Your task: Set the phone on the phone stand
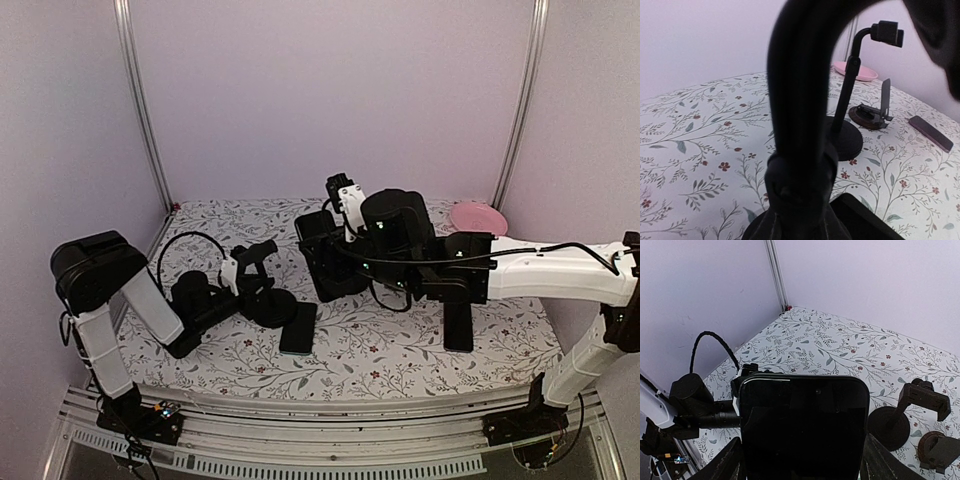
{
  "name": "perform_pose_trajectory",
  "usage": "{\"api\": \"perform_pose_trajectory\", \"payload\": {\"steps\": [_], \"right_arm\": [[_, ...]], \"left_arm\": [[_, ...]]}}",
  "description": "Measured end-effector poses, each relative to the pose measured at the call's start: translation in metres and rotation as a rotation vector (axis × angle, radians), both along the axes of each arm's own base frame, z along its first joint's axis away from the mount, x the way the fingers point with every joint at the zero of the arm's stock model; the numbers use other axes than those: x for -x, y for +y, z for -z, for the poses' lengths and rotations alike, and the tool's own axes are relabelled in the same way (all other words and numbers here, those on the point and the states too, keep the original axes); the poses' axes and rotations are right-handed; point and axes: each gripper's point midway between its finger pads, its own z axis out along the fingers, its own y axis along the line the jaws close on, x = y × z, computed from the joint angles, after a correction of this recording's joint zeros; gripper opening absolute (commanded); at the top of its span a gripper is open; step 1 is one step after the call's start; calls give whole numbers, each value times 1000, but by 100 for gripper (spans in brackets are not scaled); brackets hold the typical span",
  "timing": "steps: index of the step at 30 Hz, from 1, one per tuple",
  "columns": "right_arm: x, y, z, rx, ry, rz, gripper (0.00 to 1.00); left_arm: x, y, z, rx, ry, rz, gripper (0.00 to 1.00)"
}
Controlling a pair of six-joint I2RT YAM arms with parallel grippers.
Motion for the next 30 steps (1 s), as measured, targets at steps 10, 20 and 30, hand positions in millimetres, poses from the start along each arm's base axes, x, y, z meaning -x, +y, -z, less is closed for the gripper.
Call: {"api": "perform_pose_trajectory", "payload": {"steps": [10, 20, 30], "right_arm": [[1, 2, -4, -17, -6, -4, 35], [1, 2, -5, -20, -8, -4, 35], [-1, 2, -11, -40, -22, 11, 35]], "left_arm": [[6, 30, 4, -73, -22, -122, 0], [5, 16, 7, -86, -48, -105, 0], [25, -44, 9, -43, -67, 28, 6]]}}
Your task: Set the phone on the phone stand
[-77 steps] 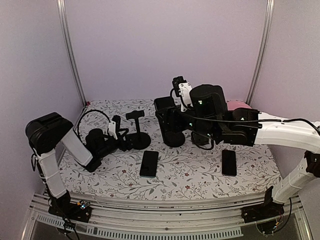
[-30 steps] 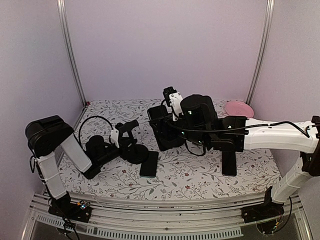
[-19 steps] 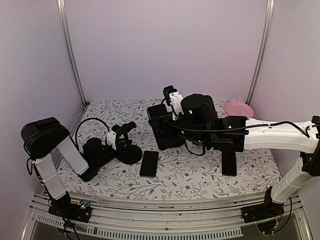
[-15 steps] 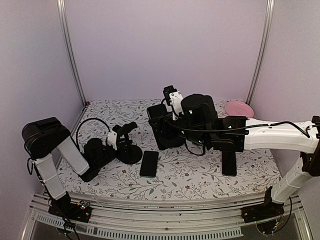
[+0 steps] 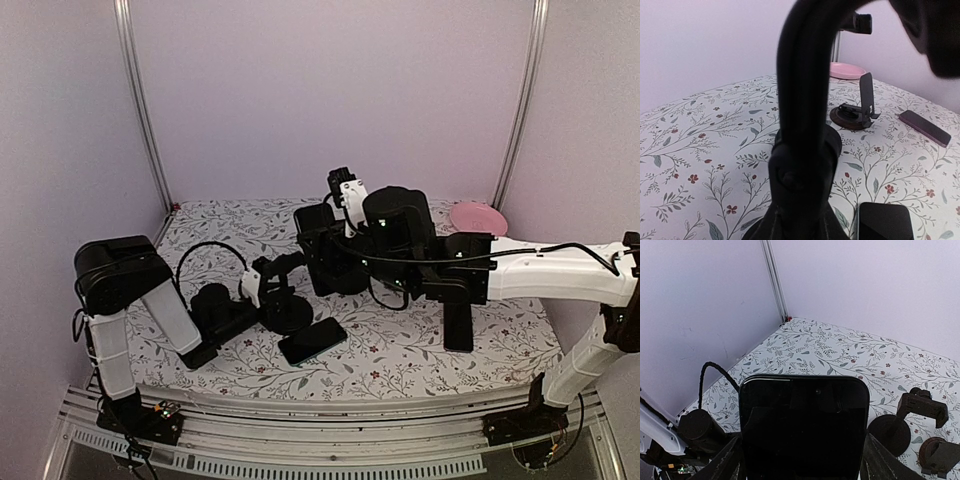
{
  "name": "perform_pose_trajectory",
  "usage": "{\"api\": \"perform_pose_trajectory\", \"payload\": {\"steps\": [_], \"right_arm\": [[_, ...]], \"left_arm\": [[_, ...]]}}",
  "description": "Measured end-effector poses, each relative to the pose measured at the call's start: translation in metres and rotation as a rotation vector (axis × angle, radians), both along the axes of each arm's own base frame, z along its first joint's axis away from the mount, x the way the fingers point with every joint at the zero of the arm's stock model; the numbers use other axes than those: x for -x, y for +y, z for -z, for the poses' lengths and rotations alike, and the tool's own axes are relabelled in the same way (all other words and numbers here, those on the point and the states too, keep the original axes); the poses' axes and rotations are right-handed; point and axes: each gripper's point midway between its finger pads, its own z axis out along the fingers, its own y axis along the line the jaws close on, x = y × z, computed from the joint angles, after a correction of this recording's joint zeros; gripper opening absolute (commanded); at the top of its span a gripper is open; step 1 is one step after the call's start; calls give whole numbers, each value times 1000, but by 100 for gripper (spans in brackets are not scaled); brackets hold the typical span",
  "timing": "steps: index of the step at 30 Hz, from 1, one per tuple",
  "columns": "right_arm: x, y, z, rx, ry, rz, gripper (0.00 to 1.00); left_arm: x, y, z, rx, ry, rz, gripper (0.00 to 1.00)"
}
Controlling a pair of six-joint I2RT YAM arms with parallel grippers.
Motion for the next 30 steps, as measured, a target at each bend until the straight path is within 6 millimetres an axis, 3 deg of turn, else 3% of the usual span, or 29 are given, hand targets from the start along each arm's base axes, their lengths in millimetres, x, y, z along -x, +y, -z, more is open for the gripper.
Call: {"api": "perform_pose_trajectory", "payload": {"steps": [5, 7, 8, 11, 20, 30], "right_arm": [[-6, 5, 2, -13, -15, 26, 35], [-9, 10, 6, -10, -20, 40, 35], [-11, 13, 8, -11, -24, 47, 35], [-14, 21, 13, -1, -45, 68, 35], [-9, 51, 9, -15, -145, 43, 36], [1, 84, -1, -68, -222, -125, 35]], "left_arm": [[1, -1, 2, 16, 28, -2, 49], [7, 0, 18, -11, 79, 3, 83], [10, 2, 24, -22, 102, 3, 94], [14, 6, 26, -35, 135, -9, 97], [19, 24, -27, 63, 73, -46, 97], [48, 58, -29, 96, 124, -61, 96]]}}
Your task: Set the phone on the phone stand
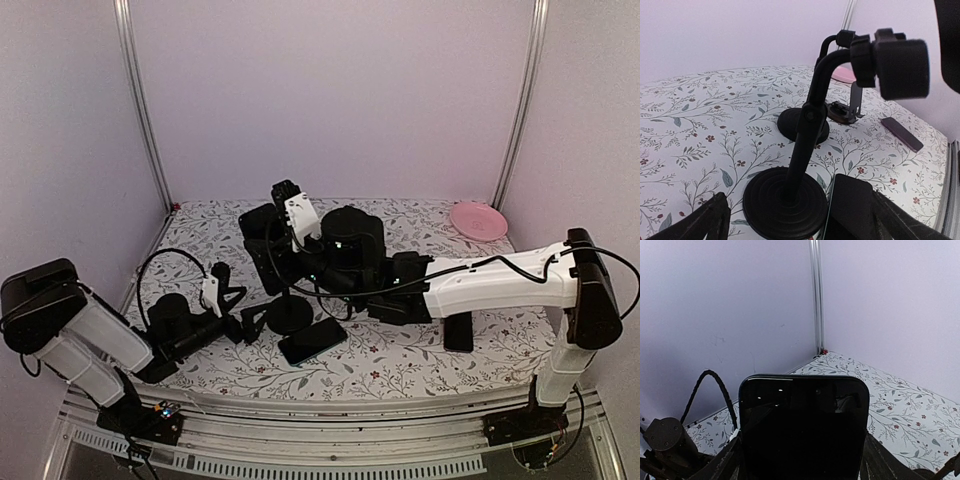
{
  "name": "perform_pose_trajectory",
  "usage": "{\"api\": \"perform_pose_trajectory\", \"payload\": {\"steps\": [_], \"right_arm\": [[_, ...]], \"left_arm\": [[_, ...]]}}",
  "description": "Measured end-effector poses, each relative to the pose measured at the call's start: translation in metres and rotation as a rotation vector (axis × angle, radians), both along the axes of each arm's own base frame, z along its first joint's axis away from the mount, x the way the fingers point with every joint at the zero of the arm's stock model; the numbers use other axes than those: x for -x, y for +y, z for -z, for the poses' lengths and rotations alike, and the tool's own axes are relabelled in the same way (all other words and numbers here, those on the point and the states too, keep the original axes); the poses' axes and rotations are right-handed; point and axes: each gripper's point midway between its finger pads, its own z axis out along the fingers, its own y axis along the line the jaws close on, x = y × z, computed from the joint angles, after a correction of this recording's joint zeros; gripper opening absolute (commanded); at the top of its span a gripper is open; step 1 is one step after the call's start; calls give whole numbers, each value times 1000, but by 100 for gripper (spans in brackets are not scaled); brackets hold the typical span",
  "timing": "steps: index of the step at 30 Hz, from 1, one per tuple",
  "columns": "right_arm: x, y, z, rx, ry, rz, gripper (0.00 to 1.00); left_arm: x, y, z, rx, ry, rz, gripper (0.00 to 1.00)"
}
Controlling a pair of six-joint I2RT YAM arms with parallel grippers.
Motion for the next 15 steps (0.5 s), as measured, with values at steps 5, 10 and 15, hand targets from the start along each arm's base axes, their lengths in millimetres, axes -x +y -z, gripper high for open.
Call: {"api": "perform_pose_trajectory", "payload": {"steps": [5, 10, 15], "right_arm": [[0, 5, -3, -39, -6, -97, 35], [-5, 3, 13, -29, 9, -148, 35], [-9, -3, 29, -22, 22, -158, 35]], "left_arm": [[5, 7, -26, 55, -26, -6, 95], [7, 11, -46, 77, -32, -17, 93], [6, 14, -60, 91, -27, -36, 91]]}}
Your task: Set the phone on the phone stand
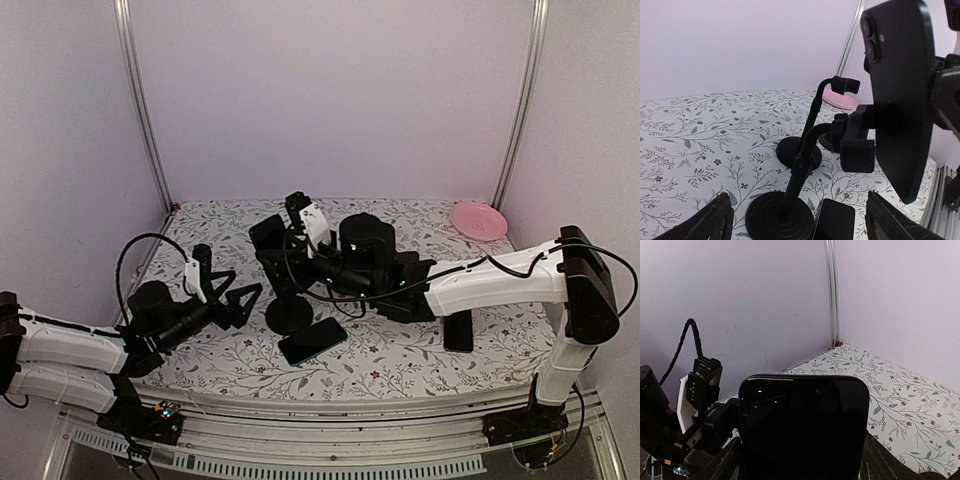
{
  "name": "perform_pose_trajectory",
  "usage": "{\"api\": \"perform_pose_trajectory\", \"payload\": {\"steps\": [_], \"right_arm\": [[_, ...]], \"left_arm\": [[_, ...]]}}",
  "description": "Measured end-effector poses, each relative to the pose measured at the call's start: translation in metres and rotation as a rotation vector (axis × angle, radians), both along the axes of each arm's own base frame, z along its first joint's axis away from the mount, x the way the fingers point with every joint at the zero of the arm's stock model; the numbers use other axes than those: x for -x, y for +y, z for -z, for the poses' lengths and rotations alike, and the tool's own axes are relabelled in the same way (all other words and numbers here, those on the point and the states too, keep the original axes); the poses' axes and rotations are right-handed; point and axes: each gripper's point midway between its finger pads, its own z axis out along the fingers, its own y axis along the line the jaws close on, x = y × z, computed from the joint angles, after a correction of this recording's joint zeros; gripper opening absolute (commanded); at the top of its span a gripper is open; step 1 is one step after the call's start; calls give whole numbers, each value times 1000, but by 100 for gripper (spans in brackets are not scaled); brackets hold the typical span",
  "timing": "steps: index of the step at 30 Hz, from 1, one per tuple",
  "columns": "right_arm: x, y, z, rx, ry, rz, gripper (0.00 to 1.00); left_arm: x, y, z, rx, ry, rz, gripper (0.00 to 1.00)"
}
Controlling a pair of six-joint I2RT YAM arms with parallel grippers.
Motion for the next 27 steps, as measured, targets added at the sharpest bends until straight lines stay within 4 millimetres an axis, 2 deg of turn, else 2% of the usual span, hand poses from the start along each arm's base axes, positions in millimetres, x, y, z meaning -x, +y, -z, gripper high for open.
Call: {"api": "perform_pose_trajectory", "payload": {"steps": [3, 7, 18, 24, 27], "right_arm": [[-3, -3, 7, 8, 6, 7, 35], [-8, -6, 2, -12, 0, 17, 34], [-23, -14, -2, -44, -8, 118, 32], [-25, -6, 4, -17, -33, 176, 32], [-24, -6, -2, 2, -69, 240, 31]], "left_arm": [[2, 5, -5, 7, 1, -10, 92], [3, 8, -9, 9, -1, -12, 97], [-4, -1, -16, -6, 1, 21, 97], [-7, 0, -19, -3, -2, 15, 96], [-8, 2, -18, -7, 3, 14, 96]]}}
